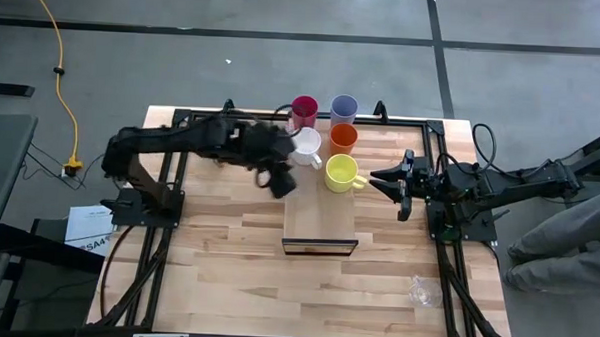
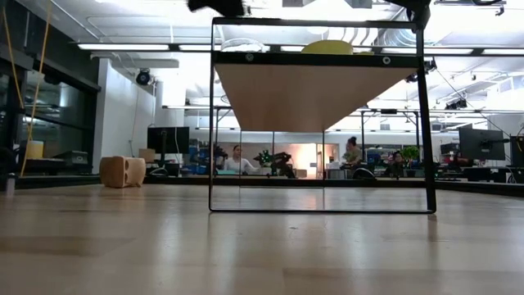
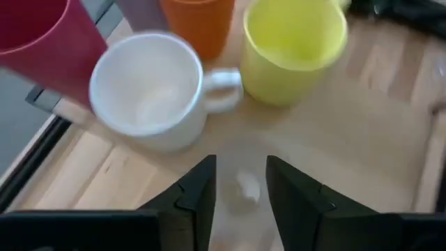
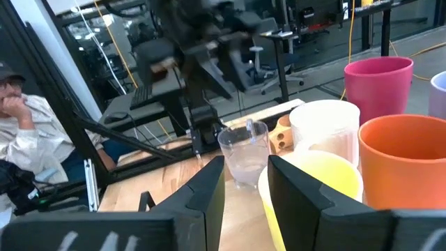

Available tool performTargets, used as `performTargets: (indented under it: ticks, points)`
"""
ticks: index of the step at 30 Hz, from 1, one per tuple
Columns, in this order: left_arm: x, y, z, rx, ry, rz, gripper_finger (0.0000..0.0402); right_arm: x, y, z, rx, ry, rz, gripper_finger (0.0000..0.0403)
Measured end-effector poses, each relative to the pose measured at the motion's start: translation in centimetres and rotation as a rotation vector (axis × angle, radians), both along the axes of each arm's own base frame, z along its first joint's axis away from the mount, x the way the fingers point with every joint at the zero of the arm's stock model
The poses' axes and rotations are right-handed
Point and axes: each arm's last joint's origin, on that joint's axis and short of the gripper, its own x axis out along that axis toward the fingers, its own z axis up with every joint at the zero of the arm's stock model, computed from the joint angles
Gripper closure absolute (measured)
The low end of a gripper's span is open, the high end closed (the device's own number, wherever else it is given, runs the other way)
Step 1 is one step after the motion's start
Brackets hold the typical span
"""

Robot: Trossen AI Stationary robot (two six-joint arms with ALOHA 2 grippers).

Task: Stack small to large cups/mugs on shelf
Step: Put the left transparent cup on the shelf

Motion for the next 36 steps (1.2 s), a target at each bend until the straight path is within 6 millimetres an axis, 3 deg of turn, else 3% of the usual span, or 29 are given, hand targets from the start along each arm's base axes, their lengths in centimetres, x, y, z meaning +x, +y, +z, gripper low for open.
performTargets:
  ticks: [2,6,10,15,21,36]
  points:
    - [-1.8,-0.9,0.5,0.014,0.053,-0.008,0.0309,0.0,0.0,-0.1,0.001,0.006,0.000,0.0302]
    - [-5.5,-2.4,0.9,0.036,0.087,0.011,0.0387,0.0,0.0,-0.1,-0.006,0.010,0.000,0.0302]
    - [-7.4,-2.7,-1.0,-0.014,0.124,0.022,0.0397,0.0,0.0,-0.1,-0.008,0.012,0.000,0.0302]
    - [-6.1,-2.6,-4.6,0.014,0.076,-0.027,0.0400,0.0,0.0,-0.1,-0.009,0.014,0.000,0.0302]
    - [-4.9,-2.5,-7.4,0.058,0.053,-0.078,0.0401,0.0,0.0,-0.1,-0.009,0.014,0.000,0.0302]
    - [-3.2,-2.3,-8.9,0.124,-0.011,-0.070,0.0402,0.0,0.0,-0.1,-0.001,0.013,0.000,0.0302]
